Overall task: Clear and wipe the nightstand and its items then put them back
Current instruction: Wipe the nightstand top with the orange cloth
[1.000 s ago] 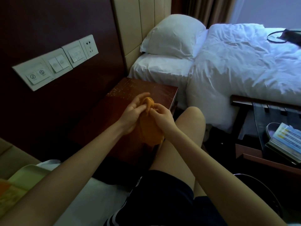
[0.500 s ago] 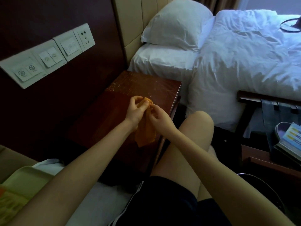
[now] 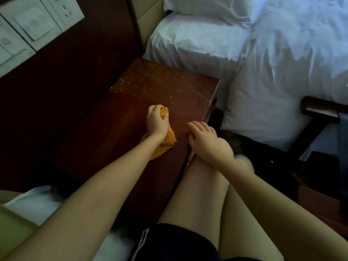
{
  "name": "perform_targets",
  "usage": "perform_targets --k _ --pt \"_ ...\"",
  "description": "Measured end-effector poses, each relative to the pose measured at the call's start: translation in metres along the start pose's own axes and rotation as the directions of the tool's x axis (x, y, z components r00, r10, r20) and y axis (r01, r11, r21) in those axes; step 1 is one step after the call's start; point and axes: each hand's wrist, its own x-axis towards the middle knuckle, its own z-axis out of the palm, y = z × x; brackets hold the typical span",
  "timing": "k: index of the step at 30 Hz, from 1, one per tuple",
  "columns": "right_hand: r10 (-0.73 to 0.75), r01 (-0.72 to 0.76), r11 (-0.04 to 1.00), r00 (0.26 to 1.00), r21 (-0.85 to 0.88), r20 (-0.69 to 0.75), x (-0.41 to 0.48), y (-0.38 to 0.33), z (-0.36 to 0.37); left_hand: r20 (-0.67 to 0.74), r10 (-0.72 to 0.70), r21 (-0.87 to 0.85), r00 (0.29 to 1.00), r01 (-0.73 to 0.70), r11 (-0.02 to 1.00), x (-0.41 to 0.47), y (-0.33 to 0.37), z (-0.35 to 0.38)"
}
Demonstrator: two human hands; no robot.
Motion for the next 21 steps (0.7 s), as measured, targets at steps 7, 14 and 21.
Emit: perform_targets --k 7,14,21 --pt "-0.003 0.002 1.000 0.999 -0.022 -0.053 0.014 0.003 0.006 0.029 0.248 0.168 0.968 -0.249 0.954 -0.001 -0.008 0.025" --pt "-0.021 0.033 0.988 0.996 -0.154 0.081 0.013 0.000 0.014 0.057 0.439 0.160 0.897 -0.442 0.883 -0.015 -0.028 0.011" --pt "-0.005 0.021 0.993 0.991 -0.116 0.132 0.014 -0.004 0.012 0.007 0.258 0.129 0.966 -0.257 0.958 0.001 -0.015 0.024"
